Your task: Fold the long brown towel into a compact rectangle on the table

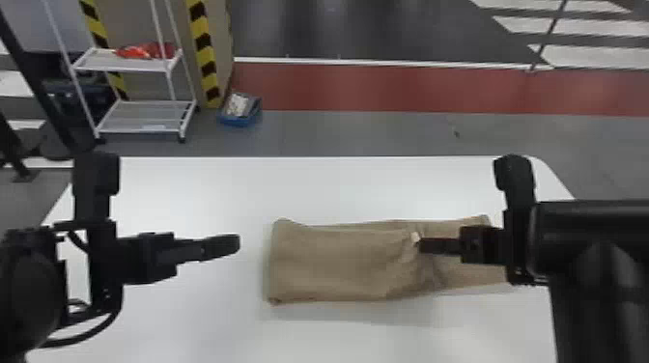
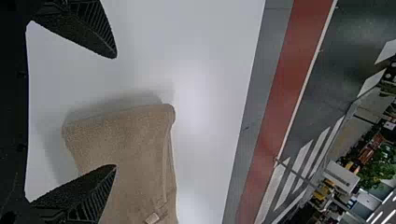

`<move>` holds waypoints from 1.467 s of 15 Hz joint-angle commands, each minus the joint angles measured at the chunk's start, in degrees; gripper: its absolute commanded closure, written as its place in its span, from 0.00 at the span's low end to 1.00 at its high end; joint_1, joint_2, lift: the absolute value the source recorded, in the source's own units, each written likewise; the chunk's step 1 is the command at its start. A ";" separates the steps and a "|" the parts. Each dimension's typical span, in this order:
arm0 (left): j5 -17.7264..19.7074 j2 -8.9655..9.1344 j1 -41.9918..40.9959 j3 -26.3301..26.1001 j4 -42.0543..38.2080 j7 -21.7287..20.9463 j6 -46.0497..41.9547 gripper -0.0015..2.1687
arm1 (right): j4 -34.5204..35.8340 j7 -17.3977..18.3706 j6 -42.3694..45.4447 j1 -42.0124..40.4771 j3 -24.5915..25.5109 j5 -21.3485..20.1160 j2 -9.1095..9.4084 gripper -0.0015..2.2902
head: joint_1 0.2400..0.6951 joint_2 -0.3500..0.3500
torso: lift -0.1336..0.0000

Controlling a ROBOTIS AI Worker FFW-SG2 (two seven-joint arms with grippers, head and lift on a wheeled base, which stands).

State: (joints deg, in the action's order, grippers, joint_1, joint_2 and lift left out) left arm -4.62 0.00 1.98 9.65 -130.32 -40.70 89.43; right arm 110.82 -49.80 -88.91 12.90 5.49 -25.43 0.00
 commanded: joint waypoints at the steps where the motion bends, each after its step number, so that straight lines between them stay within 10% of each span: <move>1: 0.23 0.15 -0.05 0.37 -0.02 -0.17 0.60 0.02 | 2.56 -0.38 -1.17 0.72 1.89 1.35 0.05 0.41 | 1.00 0.44 | 0.07; 8: 0.67 0.15 0.22 0.64 -0.11 0.45 0.60 0.02 | 2.91 -0.91 -1.17 1.69 3.65 0.82 0.05 0.41 | 1.00 0.42 | 0.07; 14: 0.67 0.15 0.13 0.55 -0.02 0.45 0.60 0.02 | -0.78 -1.35 -1.17 -1.57 -1.80 -3.31 0.05 0.09 | 1.00 0.44 | 0.07; 22: 0.67 0.15 -0.31 0.64 0.33 0.53 0.60 0.02 | -4.03 -0.56 -1.17 -1.57 -3.91 -5.68 0.05 0.15 | 1.00 0.45 | 0.07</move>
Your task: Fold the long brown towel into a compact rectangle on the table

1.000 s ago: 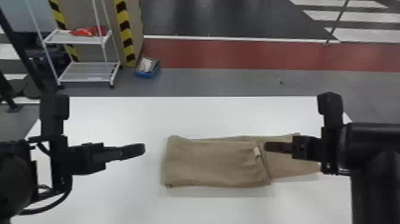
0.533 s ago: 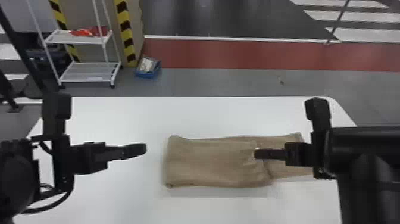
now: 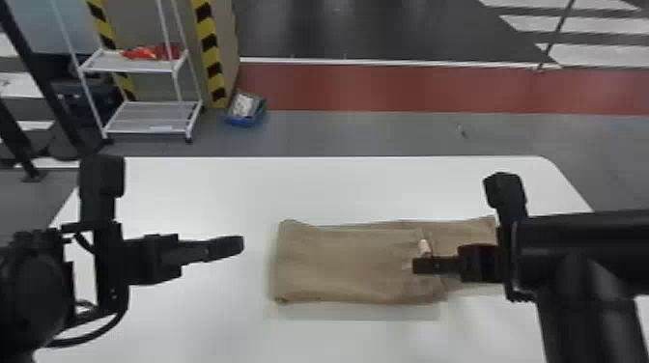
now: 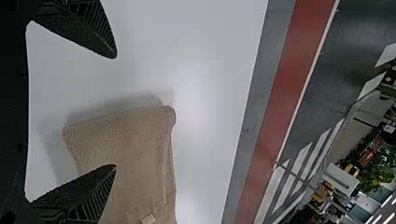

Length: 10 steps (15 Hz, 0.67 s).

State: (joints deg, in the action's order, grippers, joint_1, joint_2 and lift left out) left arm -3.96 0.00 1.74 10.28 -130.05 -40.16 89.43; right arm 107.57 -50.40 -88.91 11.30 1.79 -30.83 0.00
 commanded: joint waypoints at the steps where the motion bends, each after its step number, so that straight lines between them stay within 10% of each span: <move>1: 0.00 0.15 -0.16 0.00 0.06 -0.01 0.59 0.02 | -1.04 0.30 -1.17 0.04 -0.21 -0.37 0.05 0.16 | 1.00 0.45 | 0.07; 10: 0.00 0.15 -0.51 0.88 0.41 -0.53 0.59 0.02 | -0.60 0.48 -1.17 0.65 1.03 1.30 0.05 0.44 | 1.00 0.46 | 0.07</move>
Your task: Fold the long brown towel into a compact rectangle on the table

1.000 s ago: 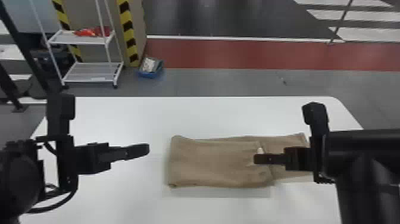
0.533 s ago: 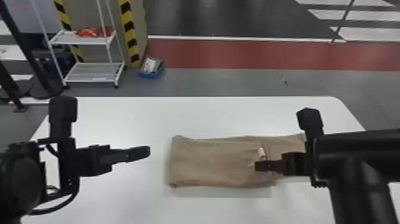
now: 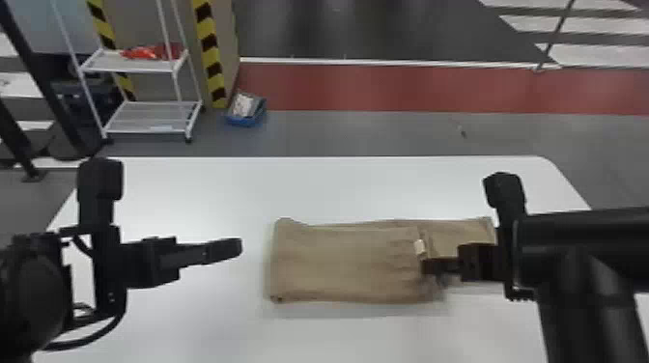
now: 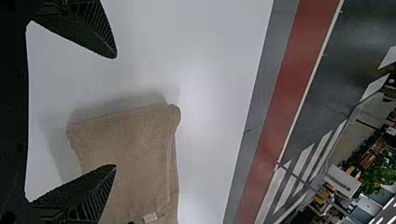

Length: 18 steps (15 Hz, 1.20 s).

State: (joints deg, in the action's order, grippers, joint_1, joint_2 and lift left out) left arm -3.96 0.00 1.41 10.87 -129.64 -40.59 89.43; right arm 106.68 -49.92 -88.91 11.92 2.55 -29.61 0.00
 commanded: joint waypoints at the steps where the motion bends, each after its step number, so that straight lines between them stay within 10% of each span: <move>1: 0.00 0.15 -0.27 0.38 0.00 -0.10 0.59 0.02 | 0.55 0.00 -1.17 0.04 0.26 0.16 0.05 0.43 | 1.00 0.46 | 0.07; 3: 0.00 0.15 -0.36 0.46 -0.09 -0.10 0.59 0.02 | 0.81 0.17 -1.17 -0.05 0.26 0.16 0.05 0.29 | 1.00 0.46 | 0.07; 18: 1.05 0.15 -1.50 2.05 -0.62 -0.45 0.59 0.02 | -0.69 1.93 -1.17 1.44 -1.68 -0.98 0.05 0.34 | 1.00 0.47 | 0.07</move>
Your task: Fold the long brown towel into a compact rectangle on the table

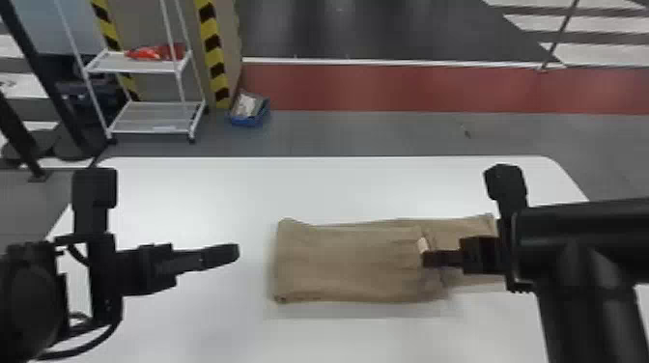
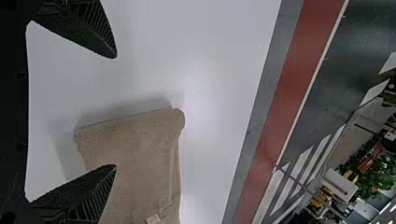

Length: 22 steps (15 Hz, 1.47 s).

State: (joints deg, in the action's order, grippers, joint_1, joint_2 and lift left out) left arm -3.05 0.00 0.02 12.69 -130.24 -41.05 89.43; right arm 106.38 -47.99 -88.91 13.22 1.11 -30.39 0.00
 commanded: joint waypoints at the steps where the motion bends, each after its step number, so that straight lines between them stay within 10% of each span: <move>1: 0.24 0.15 -0.10 0.32 -0.01 0.00 0.59 0.02 | -0.64 0.09 -1.17 0.31 -0.31 -0.37 0.05 0.34 | 1.00 0.47 | 0.07; 10: 0.85 -0.26 -0.37 1.02 -0.10 -0.35 0.59 0.02 | -0.73 0.62 -1.17 1.01 -0.05 -0.28 0.05 0.54 | 1.00 0.47 | 0.07; 22: 1.21 -0.62 -1.86 1.55 -0.98 -1.05 0.59 0.02 | 1.46 1.41 -1.17 1.63 6.63 3.32 0.05 0.55 | 1.00 0.44 | 0.07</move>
State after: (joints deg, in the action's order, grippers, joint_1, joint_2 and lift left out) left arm -1.84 -0.61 -1.37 14.42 -130.98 -42.10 89.43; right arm 110.17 -46.78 -88.91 14.86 7.52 -26.68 0.00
